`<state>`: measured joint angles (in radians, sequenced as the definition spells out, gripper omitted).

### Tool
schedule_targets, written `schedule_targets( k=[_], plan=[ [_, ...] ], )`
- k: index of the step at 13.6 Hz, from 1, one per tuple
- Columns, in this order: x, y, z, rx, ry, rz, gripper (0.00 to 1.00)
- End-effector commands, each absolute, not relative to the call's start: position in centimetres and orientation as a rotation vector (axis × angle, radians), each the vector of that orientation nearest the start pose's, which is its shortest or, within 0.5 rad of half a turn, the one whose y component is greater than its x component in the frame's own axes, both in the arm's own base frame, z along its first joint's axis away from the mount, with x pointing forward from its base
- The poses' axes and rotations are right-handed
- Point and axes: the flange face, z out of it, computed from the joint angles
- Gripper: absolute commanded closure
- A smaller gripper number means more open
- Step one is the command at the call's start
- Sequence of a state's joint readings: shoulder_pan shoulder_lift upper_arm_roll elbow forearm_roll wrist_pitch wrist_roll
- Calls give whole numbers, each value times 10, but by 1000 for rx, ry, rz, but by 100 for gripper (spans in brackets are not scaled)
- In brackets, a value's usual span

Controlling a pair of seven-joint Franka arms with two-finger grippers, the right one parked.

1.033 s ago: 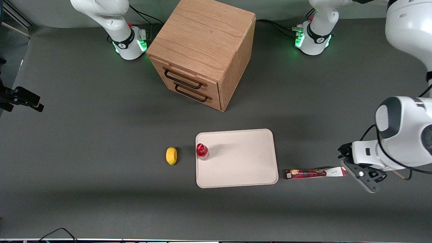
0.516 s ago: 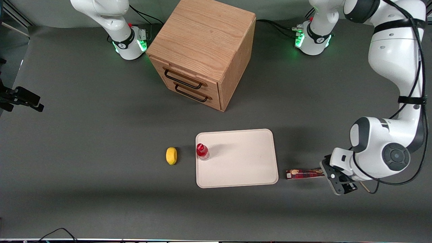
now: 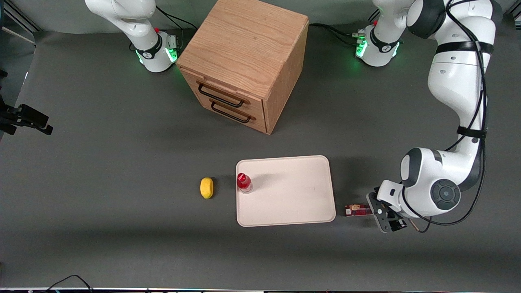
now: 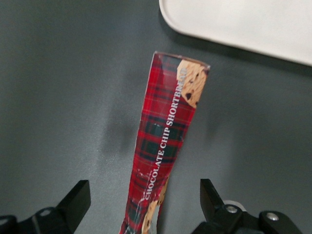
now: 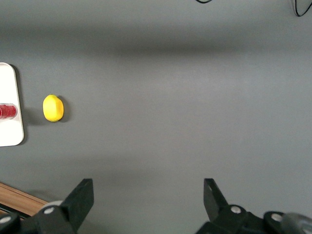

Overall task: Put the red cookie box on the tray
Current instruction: 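Close the left gripper on the end of the shortbread box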

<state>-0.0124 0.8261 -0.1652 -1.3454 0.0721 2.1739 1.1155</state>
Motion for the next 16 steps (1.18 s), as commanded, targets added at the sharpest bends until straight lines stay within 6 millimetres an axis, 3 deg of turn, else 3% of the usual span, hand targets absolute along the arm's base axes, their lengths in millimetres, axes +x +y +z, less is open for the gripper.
schedule_targets(
  k=[1,3,5,7,8,9,13,16],
  plan=[
    [739,-99,230,-2498,1957,-90,3],
    [742,-93,213,-2445,1996,-130,11],
    [743,-90,208,-2451,1990,-135,25],
    [743,-91,209,-2440,1997,-135,66],
    [743,-91,208,-2449,1990,-134,95],
    [743,-91,209,-2452,1986,-136,100],
    [743,-93,221,-2494,1930,-134,100],
    [740,-95,262,-2626,1775,-84,100]
  ],
)
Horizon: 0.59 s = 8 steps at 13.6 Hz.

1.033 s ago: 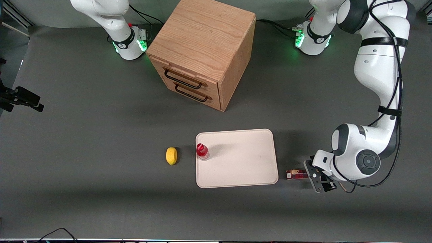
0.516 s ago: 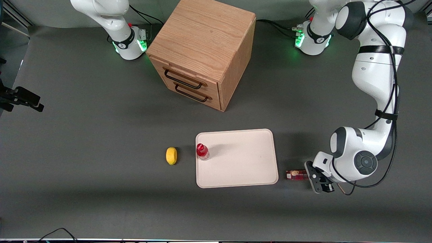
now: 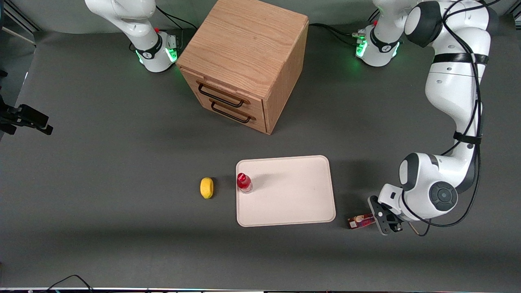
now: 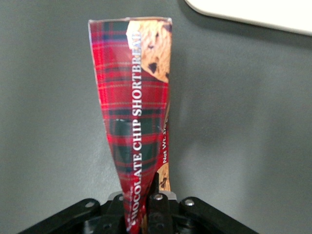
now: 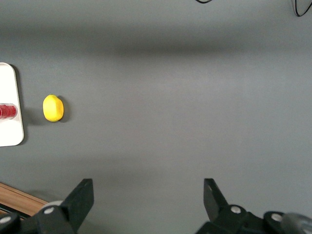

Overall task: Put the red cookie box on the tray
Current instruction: 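Close the left gripper on the end of the shortbread box, then lift the box and carry it with the left gripper onto the tray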

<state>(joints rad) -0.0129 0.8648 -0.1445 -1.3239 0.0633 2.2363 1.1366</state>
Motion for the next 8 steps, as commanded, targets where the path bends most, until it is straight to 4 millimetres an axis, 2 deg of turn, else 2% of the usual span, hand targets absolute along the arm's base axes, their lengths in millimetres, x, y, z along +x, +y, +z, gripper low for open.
schedule_targets(
  k=[1,3,5,6,8],
  plan=[
    [736,-105,281,-2710,1658,-60,100],
    [720,-146,320,-2858,1397,15,100],
    [707,-173,352,-2984,1087,35,100],
    [703,-180,364,-3040,911,38,100],
    [691,-216,373,-3118,670,40,100]
  ],
)
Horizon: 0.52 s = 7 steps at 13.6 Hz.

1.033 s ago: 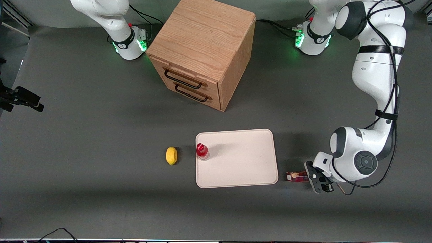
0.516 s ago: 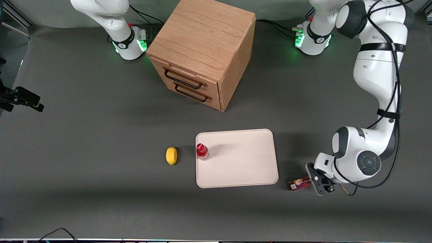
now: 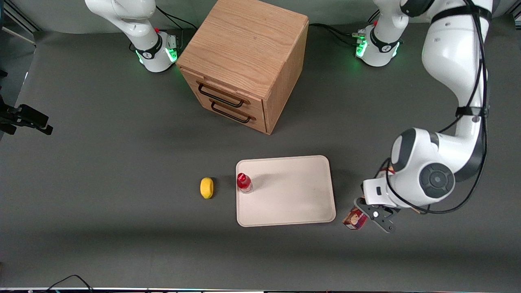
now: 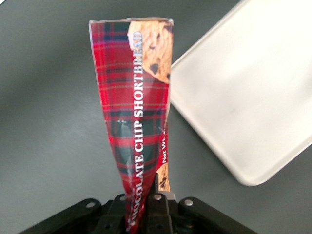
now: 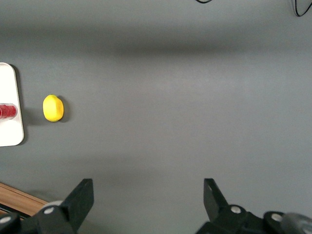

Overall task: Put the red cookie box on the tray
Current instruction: 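Lift the box and carry it with the left gripper onto the tray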

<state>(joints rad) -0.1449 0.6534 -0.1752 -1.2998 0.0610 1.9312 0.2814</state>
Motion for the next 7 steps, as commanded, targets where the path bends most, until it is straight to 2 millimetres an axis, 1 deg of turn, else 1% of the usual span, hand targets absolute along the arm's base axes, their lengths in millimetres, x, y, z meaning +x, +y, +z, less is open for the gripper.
schedule_targets(
  k=[1,2,3,5,6,7],
  plan=[
    [687,-231,372,-3146,528,43,100],
    [681,-249,369,-3145,412,39,100],
    [676,-261,358,-3126,294,43,100],
    [665,-287,332,-3142,47,53,100],
    [658,-299,314,-3147,-49,51,100],
    [652,-304,299,-3150,-68,36,100]
  ],
)
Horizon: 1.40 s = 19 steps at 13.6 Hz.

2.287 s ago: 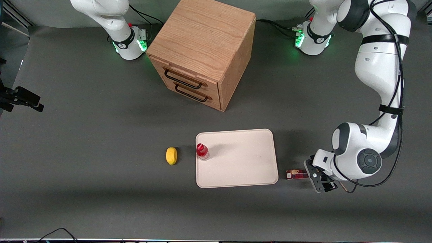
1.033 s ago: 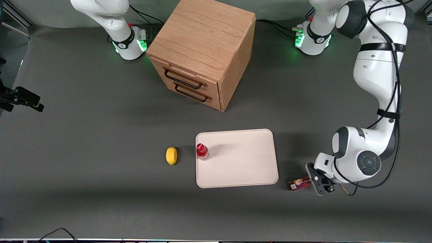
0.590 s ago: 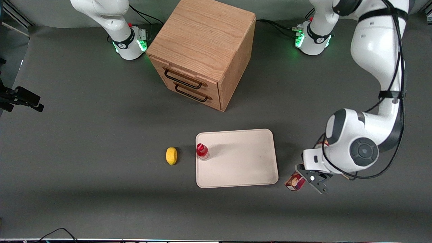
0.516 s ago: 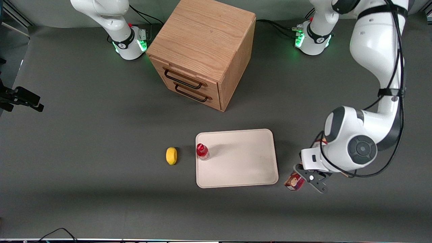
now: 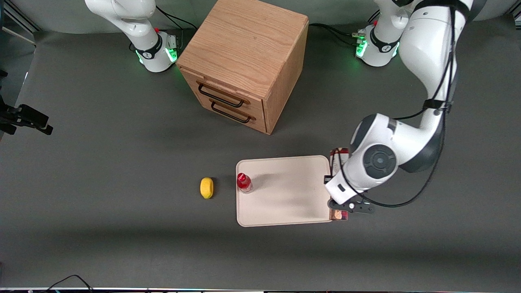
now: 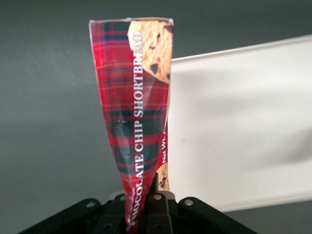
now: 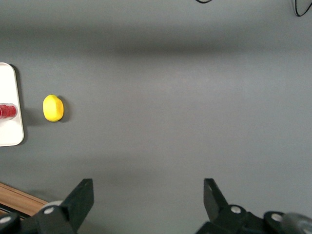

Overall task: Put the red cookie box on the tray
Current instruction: 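Lift the box and carry it with the left gripper onto the tray, then lower the box onto the tray and open the left gripper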

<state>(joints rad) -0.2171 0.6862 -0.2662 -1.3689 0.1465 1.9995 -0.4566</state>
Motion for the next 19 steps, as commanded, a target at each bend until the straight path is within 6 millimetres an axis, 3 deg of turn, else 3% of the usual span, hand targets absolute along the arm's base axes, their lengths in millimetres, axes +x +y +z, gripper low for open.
schedule_targets(
  k=[1,5,11,16,17,18,19],
  plan=[
    [650,-304,286,-3157,-73,30,100],
    [648,-308,250,-3193,-113,-17,100],
    [642,-304,232,-3177,-136,14,100],
    [645,-302,233,-3161,-98,-30,100],
    [646,-302,234,-3163,-96,-34,67],
    [647,-301,236,-3162,-83,-40,1],
    [648,-301,238,-3164,-83,-47,0]
  ],
)
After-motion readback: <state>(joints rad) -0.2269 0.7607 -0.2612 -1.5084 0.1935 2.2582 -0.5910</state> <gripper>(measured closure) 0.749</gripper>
